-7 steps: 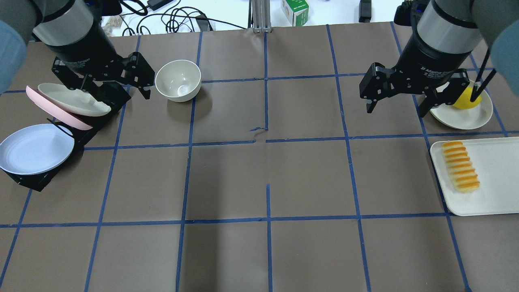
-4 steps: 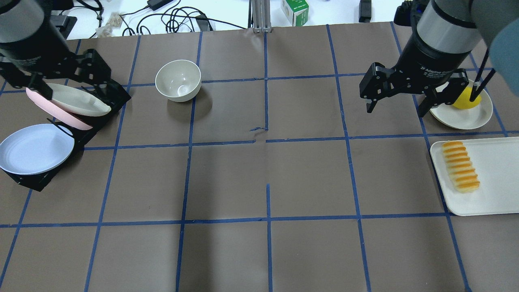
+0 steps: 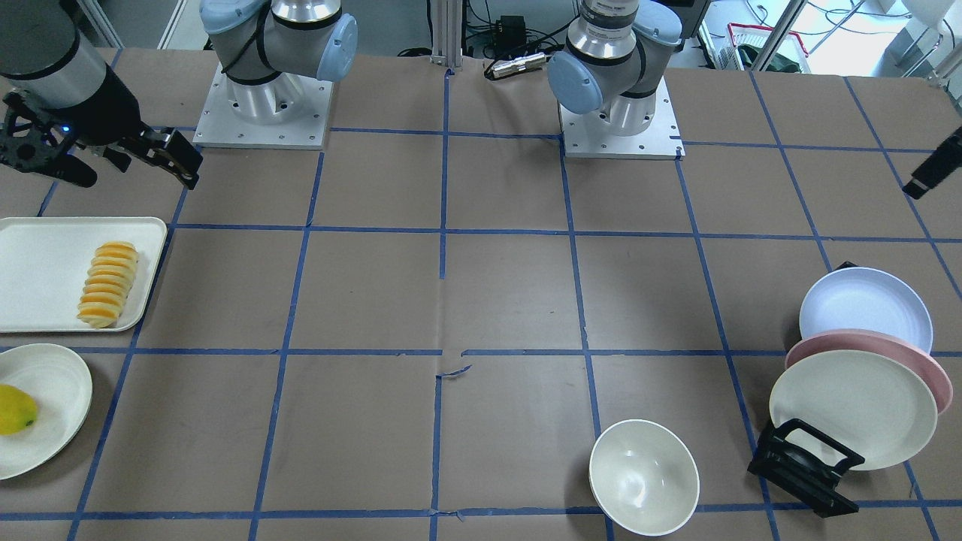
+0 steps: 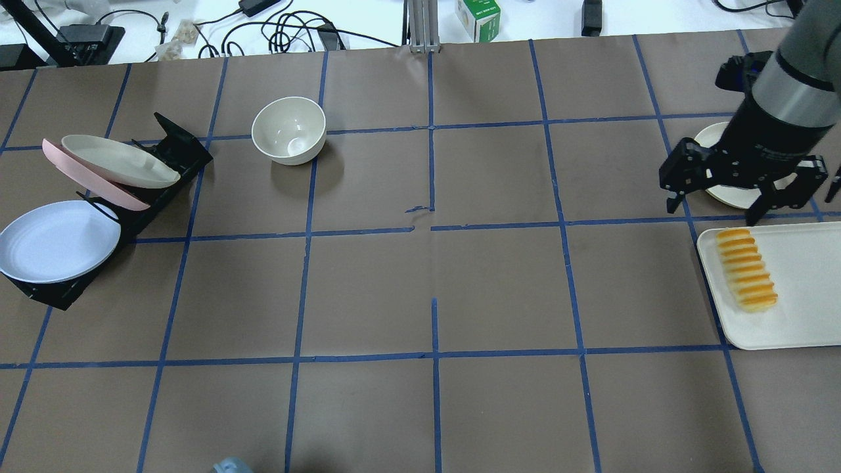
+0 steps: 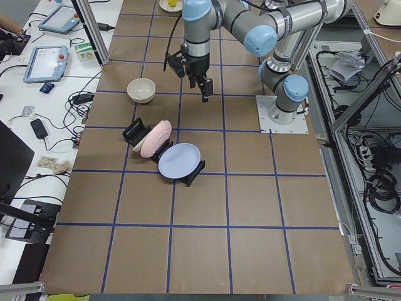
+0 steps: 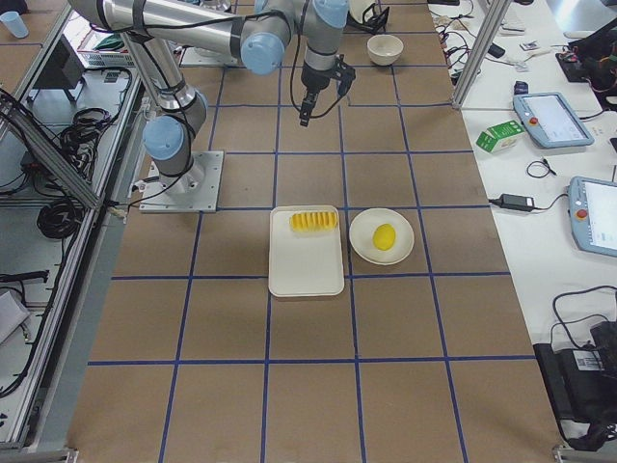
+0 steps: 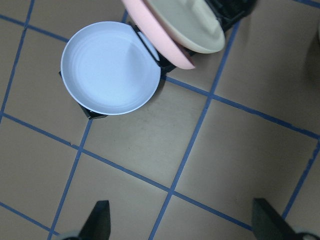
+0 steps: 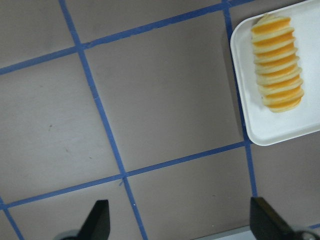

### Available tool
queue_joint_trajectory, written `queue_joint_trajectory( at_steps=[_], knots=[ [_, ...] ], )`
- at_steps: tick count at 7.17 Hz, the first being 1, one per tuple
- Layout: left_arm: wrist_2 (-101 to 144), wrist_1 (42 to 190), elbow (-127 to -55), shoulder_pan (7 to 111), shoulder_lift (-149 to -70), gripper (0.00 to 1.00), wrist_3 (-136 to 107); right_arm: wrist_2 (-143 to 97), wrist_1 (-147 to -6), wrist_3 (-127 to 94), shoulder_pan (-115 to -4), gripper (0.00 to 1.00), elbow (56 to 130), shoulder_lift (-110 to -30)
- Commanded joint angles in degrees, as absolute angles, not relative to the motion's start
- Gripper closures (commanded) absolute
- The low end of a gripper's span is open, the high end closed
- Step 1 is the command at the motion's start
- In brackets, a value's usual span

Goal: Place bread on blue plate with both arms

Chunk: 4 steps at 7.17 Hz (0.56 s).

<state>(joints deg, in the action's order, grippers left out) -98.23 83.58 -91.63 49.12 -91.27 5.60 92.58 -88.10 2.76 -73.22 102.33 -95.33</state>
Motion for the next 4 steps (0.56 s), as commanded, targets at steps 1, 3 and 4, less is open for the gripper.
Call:
queue_joint_trajectory(
  at_steps=[1, 3, 4],
  knots=[
    [-98.70, 76.41, -92.38, 45.97, -100.06, 0.00, 6.24, 93.69, -95.31, 10.45, -66.73, 0.00, 107.20, -93.97],
    [-103.49, 71.22, -90.89, 45.97, -108.24, 0.00, 6.50, 95.27, -104.73, 15.98, -61.64, 0.00, 113.43, -91.86],
    [-104.67, 70.76, -90.36, 45.97, -110.72, 0.00, 5.55, 95.45, -109.20, 20.09, -59.00, 0.00, 115.29, -89.93]
  ],
)
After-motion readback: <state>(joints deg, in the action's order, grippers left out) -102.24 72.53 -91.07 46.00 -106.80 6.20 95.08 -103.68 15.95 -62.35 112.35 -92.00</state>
